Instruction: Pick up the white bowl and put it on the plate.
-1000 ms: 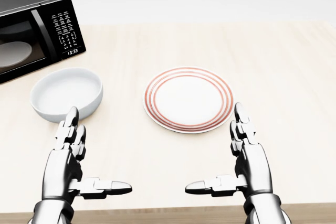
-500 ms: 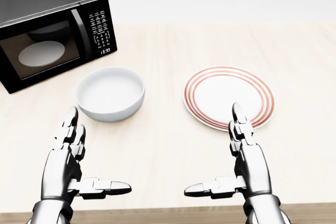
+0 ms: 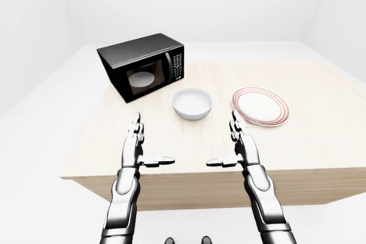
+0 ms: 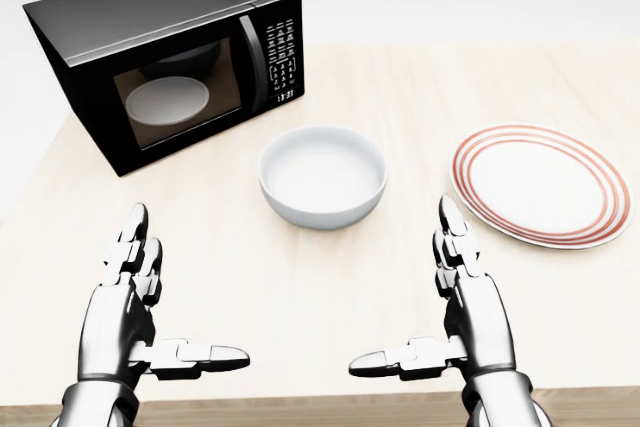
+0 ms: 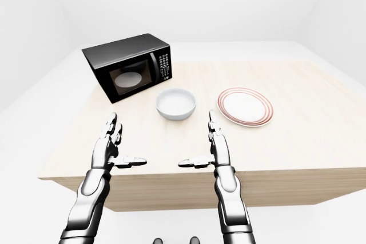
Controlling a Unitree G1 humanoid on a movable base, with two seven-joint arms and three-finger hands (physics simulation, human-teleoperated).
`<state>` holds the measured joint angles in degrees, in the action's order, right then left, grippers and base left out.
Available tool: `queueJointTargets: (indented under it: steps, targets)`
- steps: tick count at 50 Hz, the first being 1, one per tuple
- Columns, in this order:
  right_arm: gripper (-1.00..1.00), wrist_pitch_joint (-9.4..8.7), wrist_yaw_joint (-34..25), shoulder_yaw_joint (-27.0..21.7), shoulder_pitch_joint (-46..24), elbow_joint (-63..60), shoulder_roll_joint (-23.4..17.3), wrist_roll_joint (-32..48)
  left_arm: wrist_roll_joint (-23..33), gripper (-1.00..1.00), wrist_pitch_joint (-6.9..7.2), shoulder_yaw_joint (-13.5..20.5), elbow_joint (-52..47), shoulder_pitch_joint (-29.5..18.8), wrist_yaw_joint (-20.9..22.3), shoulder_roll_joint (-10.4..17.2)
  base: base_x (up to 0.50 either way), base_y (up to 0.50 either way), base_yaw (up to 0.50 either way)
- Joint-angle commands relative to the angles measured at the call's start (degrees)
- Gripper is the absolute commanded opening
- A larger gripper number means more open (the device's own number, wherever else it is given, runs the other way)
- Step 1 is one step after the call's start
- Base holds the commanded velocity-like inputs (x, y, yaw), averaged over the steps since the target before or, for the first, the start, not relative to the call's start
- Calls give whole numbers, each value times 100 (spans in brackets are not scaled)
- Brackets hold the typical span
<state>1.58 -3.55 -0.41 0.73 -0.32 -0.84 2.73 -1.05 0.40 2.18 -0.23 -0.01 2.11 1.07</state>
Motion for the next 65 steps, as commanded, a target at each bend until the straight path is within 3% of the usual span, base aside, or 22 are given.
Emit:
queueJointTargets:
  steps: [1,11,12,29,32,33,34,35,47,54,65]
  targets:
    - [100,24,-4,-4,-1,-9,0,-6,-1,100,1,0,-1,0,1,-1,0,50,0]
    - [100,157,26,-13,-35,142,11,-22,1,100,0,0,0,0,2,0,0,50,0]
    - [100,39,65,-33,-76,173,16,-35,0,100,0,0,0,0,1,-1,0,0,0]
    - [100,-76,-10,-9,-47,106,18,-185,0,100,-1,0,0,0,2,0,0,0,0]
    - [100,-232,41,-32,-27,-298,-31,-87,-1,100,2,0,-1,0,-1,-2,0,0,0]
    - [100,-410,76,-43,-45,-585,-58,6,0,100,5,0,-2,0,0,-1,0,0,0]
    - [100,-423,72,-49,-46,-604,-53,17,4,100,5,-1,-2,0,0,0,0,0,0]
    - [100,-658,42,-141,-116,-948,-56,-115,1,100,2,0,-1,0,1,-1,0,0,0]
    - [100,-658,-27,-490,-710,-2506,-299,-122,8,100,9,2,46,-17,-17,-1,0,0,0]
    - [100,-658,-36,-888,-1454,-3283,-579,-375,2,100,25,5,60,-32,-34,-1,0,0,0]
    - [100,-658,-22,-947,-1665,-3567,-792,-371,2,100,-25,8,126,-52,-27,4,2,0,0]
